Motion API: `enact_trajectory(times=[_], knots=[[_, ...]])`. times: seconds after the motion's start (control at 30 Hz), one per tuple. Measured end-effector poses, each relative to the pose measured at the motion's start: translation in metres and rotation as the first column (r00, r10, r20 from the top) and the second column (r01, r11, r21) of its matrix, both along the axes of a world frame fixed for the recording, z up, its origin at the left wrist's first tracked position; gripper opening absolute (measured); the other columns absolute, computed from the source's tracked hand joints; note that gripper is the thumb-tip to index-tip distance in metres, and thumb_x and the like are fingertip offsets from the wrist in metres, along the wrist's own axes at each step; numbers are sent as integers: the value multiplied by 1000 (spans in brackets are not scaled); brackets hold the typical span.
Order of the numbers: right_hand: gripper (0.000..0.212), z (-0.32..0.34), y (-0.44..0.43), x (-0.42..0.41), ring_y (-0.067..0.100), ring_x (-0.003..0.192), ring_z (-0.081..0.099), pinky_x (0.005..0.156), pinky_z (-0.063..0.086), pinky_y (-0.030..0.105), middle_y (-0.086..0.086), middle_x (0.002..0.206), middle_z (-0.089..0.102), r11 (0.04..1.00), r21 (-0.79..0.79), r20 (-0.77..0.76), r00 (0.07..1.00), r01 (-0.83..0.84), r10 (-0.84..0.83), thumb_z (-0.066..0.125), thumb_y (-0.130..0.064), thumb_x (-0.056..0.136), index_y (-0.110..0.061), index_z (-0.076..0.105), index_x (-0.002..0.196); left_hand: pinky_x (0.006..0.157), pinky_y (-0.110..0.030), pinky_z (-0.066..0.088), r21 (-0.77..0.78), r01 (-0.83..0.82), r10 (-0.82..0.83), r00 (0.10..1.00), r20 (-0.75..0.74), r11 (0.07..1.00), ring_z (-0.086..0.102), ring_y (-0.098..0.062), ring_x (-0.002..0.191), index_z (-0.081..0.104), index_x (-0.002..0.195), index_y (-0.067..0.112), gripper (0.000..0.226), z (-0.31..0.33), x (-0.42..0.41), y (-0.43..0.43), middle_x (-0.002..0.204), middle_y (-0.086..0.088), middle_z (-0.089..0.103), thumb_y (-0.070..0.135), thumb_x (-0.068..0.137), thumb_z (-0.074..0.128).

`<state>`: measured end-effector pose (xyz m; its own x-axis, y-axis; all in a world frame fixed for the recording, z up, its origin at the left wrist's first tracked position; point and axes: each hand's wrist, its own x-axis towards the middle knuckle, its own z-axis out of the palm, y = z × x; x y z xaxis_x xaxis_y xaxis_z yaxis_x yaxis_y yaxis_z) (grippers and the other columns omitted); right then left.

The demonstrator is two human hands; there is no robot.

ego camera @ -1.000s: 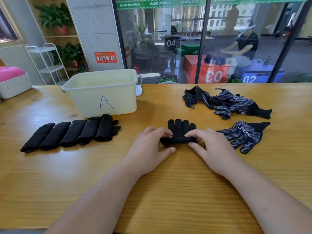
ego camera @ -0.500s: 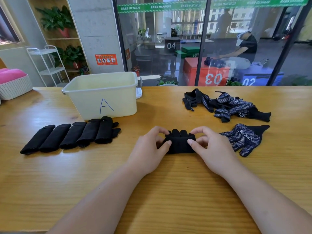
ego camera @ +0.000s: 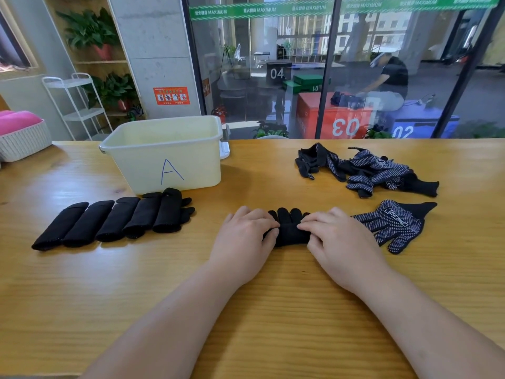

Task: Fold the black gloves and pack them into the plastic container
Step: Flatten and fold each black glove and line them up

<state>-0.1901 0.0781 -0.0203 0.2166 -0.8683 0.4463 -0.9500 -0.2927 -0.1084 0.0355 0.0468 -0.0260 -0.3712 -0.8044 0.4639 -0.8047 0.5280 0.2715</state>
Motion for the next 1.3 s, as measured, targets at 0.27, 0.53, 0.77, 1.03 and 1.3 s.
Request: enact_trajectory(times=[0.27, 0.53, 0.77, 1.03, 1.3], knots=[[42, 4, 1, -11, -1, 120, 45, 99, 43, 25, -31, 133, 54, 980, 183, 137, 989, -74, 49, 65, -44, 100, -43, 58, 141, 110, -31, 40, 170, 41, -50, 998, 46, 985, 47, -5, 126, 53, 152, 40, 49, 9, 10, 11, 136, 26, 57, 47, 104, 60], [30, 4, -2, -14, -5, 115, 58, 86, 40, 11, -17, 115, 70, 953, 280, 613, 785, -114, -86, 69, -49, 99, -49, 64, 128, 80, -10, 42, 400, 31, 123, 927, -353, 916, 63, 4, 106, 59, 137, 46, 29, 15, 12, 13, 107, 21, 69, 46, 107, 57], [21, -4, -13, 0, 4, 83, 58, 78, 55, 36, -18, 98, 57, 988, 120, 419, 897, 100, -141, 67, -56, 97, -41, 69, 111, 98, -38, 51, 241, -122, 174, 963, -206, 963, 53, -7, 106, 63, 128, 37, 23, 6, 2, 2, 113, 18, 60, 43, 107, 56], [43, 7, 10, 2, 8, 138, 52, 112, 40, 24, -14, 151, 56, 997, 75, 314, 949, 11, -34, 43, -34, 112, -25, 58, 151, 129, -30, 22, 132, 198, -200, 980, -1, 971, 24, -3, 158, 43, 162, 29, 51, 8, 8, 20, 170, 17, 34, 38, 112, 44], [78, 3, 19, 10, 4, 158, -24, 133, -2, 36, -14, 173, -23, 858, 513, -9, 999, -36, 48, 19, -65, 107, -30, -16, 167, 134, -36, 1, 276, 130, -209, 937, 280, 952, -17, -5, 162, -3, 171, 23, 77, -5, 3, 21, 178, 7, -14, 61, 110, 25]])
